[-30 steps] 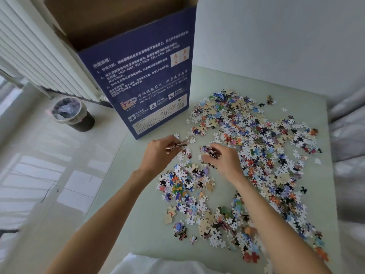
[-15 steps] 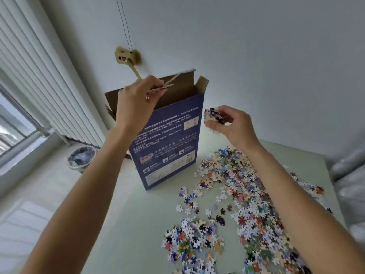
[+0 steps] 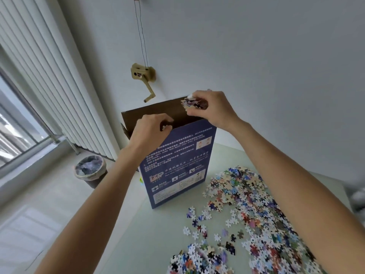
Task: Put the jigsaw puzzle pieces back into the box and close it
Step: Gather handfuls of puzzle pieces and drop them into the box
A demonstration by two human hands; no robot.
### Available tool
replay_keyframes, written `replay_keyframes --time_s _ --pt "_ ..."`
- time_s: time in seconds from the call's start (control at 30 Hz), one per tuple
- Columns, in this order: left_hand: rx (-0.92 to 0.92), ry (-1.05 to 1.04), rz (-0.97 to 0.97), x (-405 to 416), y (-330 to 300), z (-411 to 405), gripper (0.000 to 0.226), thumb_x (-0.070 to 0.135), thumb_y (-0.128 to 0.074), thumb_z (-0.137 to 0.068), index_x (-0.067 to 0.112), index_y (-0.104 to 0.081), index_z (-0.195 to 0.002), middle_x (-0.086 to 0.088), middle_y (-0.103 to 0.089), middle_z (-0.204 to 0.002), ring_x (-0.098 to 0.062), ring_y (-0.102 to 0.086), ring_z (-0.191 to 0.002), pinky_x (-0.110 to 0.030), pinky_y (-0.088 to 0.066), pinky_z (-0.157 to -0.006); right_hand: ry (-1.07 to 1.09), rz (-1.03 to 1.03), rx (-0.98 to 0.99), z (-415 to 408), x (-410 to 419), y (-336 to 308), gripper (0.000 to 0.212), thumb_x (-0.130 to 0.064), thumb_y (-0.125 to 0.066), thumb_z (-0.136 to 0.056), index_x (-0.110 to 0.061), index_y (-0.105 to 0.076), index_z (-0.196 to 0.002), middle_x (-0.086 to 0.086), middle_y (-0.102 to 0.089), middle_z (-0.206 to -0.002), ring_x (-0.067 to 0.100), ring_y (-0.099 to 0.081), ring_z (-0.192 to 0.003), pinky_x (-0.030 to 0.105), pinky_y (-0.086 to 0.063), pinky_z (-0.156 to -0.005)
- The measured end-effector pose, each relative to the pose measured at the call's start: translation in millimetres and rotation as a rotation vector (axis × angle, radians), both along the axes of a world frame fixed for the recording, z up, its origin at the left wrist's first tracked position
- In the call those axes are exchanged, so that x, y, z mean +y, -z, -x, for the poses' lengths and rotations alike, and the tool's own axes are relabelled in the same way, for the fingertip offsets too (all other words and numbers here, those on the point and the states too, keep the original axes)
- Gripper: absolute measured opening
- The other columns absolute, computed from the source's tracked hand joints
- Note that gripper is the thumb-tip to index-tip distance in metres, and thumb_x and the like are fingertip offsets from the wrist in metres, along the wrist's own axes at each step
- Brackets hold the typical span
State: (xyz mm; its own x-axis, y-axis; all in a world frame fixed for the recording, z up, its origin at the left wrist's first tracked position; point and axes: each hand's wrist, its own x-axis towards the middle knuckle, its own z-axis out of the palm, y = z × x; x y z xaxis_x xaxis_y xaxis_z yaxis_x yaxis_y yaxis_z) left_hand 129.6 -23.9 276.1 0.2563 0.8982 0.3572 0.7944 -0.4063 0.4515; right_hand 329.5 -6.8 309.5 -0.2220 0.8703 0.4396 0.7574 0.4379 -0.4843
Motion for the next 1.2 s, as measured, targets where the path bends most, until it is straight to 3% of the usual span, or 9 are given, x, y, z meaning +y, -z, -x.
replay_keyframes --time_s 0.1,0.2,0.33,0.43,0.57,0.7,0.87,1.03,1.2 --pt "-0.048 -0.004 -0.015 0 5 2 0.020 0.021 -0.061 -0.089 0.021 -0.066 -0.109 0.000 -0.068 -0.107 -0.014 -0.062 -0.093 -0.029 -0.052 -0.082 -0.105 0.011 -0.189 9 11 3 0.034 -0.024 -0.072 -0.079 -0.016 -0.064 -0.112 0.003 -0.067 -0.109 0.014 -0.057 -0.098 0.015 -0.040 -0.076" --pt "-0.085 0.017 -0.049 -3 5 5 0.015 0.021 -0.064 -0.087 0.021 -0.069 -0.101 0.001 -0.068 -0.097 -0.011 -0.061 -0.084 -0.027 -0.053 -0.077 -0.200 0.092 -0.262 17 20 6 0.033 -0.023 -0.070 -0.081 -0.016 -0.063 -0.112 0.001 -0.067 -0.110 0.015 -0.060 -0.100 0.028 -0.047 -0.086" --pt "-0.048 0.023 -0.064 -8 5 10 0.017 0.022 -0.063 -0.088 0.021 -0.071 -0.103 0.000 -0.068 -0.097 -0.013 -0.061 -0.081 -0.026 -0.052 -0.073 -0.217 0.148 -0.299 23 30 11 0.034 -0.036 -0.068 -0.082 -0.022 -0.062 -0.112 -0.001 -0.067 -0.107 0.014 -0.059 -0.095 0.033 -0.048 -0.080" --pt "-0.010 0.007 -0.063 -9 6 14 0.021 0.025 -0.062 -0.088 0.021 -0.071 -0.106 0.001 -0.068 -0.102 -0.010 -0.059 -0.084 -0.018 -0.044 -0.070 -0.221 0.164 -0.288 24 32 18 0.033 -0.041 -0.066 -0.082 -0.022 -0.065 -0.109 -0.001 -0.064 -0.106 0.015 -0.057 -0.095 0.037 -0.047 -0.082" --pt "0.022 0.002 -0.098 -11 9 16 0.020 0.023 -0.063 -0.087 0.021 -0.070 -0.106 0.001 -0.067 -0.106 -0.014 -0.063 -0.090 -0.024 -0.049 -0.076 -0.152 0.167 -0.176 24 31 24 0.034 -0.042 -0.070 -0.077 -0.021 -0.067 -0.104 0.004 -0.057 -0.104 0.019 -0.055 -0.094 0.038 -0.048 -0.082" --pt "0.017 0.008 -0.141 -13 10 14 0.022 0.020 -0.064 -0.087 0.022 -0.069 -0.108 0.002 -0.069 -0.100 -0.013 -0.065 -0.084 -0.027 -0.054 -0.076 -0.100 0.088 -0.111 25 29 25 0.021 -0.029 -0.071 -0.079 -0.019 -0.067 -0.097 -0.001 -0.066 -0.091 0.015 -0.061 -0.084 0.036 -0.052 -0.078" --pt "0.024 0.000 -0.149 -13 10 13 0.023 0.019 -0.064 -0.087 0.021 -0.068 -0.110 0.002 -0.069 -0.098 -0.011 -0.065 -0.083 -0.023 -0.052 -0.075 -0.128 0.076 -0.051 28 23 29 0.014 -0.023 -0.064 -0.086 -0.016 -0.070 -0.097 -0.001 -0.069 -0.097 0.013 -0.062 -0.090 0.037 -0.052 -0.083" --pt "0.056 -0.022 -0.164 -16 10 12 0.024 0.022 -0.060 -0.090 0.019 -0.066 -0.113 0.001 -0.069 -0.102 -0.014 -0.065 -0.087 -0.030 -0.055 -0.076 -0.127 -0.027 0.013 26 3 29 0.016 -0.017 -0.059 -0.090 -0.013 -0.068 -0.102 0.001 -0.069 -0.101 0.011 -0.063 -0.093 0.030 -0.054 -0.083" --pt "0.096 -0.022 -0.440 -43 19 5 0.021 0.021 -0.059 -0.089 0.013 -0.066 -0.107 -0.005 -0.069 -0.099 -0.021 -0.064 -0.088 -0.025 -0.047 -0.069 -0.053 -0.240 -0.035 10 -58 51 0.024 -0.020 -0.057 -0.090 -0.010 -0.064 -0.110 0.005 -0.068 -0.107 0.016 -0.064 -0.095 0.017 -0.049 -0.078"
